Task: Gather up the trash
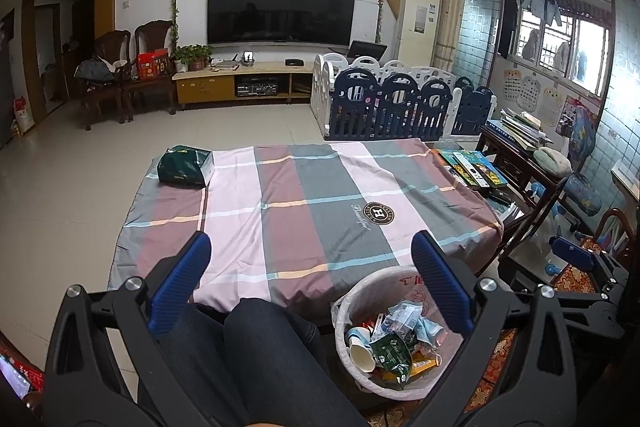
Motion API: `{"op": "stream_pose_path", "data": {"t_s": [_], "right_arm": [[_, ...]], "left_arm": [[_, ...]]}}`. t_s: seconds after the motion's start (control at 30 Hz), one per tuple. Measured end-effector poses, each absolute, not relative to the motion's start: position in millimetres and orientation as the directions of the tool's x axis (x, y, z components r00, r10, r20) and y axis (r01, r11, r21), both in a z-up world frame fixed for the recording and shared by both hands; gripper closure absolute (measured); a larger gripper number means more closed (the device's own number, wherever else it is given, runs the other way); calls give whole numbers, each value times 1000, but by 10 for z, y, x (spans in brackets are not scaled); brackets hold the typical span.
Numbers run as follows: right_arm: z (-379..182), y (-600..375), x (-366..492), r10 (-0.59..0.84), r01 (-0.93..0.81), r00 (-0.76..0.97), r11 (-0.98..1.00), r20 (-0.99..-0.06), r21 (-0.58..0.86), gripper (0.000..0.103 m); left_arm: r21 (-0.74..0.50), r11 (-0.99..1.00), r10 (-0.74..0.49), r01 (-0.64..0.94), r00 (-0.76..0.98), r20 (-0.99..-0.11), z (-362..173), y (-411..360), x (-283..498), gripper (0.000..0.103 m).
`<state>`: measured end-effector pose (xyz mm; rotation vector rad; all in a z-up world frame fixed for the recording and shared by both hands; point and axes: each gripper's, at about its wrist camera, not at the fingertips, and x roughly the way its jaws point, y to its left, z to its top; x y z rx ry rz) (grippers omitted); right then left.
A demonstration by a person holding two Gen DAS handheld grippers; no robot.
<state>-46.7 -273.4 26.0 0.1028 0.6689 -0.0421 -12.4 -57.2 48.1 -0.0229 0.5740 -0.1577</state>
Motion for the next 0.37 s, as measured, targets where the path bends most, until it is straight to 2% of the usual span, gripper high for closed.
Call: {"op": "stream_pose_path", "data": {"t_s": [0.27, 0.3, 0.37], "right_arm": [[292, -2791, -455, -5, 82, 793, 992, -609, 100, 3], [341, -2813, -502, 6, 79, 814, 989, -581, 122, 3], [528, -2837, -698, 75, 20, 888, 979, -453, 202, 3]], "left_arm": [[-37, 989, -137, 140, 826, -547, 420, -623, -91, 3], [-32, 991, -129, 133, 828, -545, 401, -613, -71, 3], [-8, 994, -97, 110, 834, -543, 328, -589, 3, 3]]}}
